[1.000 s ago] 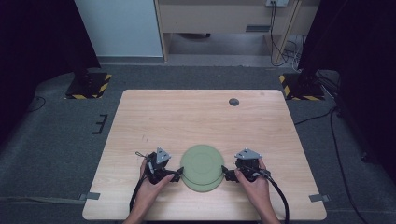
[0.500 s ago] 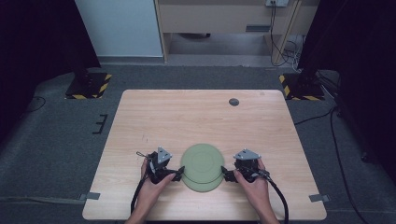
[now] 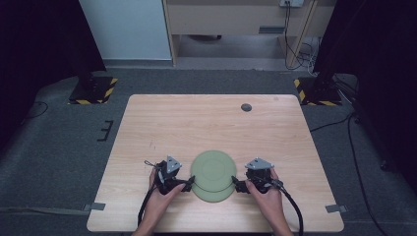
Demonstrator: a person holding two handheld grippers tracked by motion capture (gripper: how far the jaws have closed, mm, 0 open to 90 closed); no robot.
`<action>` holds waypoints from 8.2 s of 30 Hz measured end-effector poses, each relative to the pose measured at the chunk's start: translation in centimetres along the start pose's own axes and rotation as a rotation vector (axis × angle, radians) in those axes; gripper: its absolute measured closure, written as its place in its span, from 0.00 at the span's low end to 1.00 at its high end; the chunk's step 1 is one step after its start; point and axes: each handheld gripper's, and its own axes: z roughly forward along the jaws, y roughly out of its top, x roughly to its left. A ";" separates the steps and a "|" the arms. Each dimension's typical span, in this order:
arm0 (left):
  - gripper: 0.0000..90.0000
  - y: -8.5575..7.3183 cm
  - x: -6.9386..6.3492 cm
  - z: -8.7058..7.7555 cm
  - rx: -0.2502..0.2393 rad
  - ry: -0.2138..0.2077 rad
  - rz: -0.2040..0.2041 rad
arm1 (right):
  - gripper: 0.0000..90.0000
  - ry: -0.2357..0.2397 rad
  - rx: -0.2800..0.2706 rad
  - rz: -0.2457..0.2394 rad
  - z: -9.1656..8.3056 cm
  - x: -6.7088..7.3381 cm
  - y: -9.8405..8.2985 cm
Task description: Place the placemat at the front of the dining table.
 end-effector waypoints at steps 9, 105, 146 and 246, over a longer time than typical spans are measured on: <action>0.00 0.2 0.3 0.4 -0.010 0.018 -0.021 | 0.03 -0.024 -0.009 0.012 0.5 -0.3 0.2; 0.00 0.4 -1.4 0.8 0.019 -0.048 0.005 | 0.23 0.319 0.255 0.053 9.5 -1.1 9.9; 0.00 0.4 -1.5 0.7 0.020 -0.031 -0.005 | 0.83 0.304 0.191 -0.042 4.6 -1.4 11.0; 0.01 -0.9 7.0 -0.4 0.086 0.180 -0.170 | 0.96 0.238 0.051 -0.004 0.1 -3.7 14.8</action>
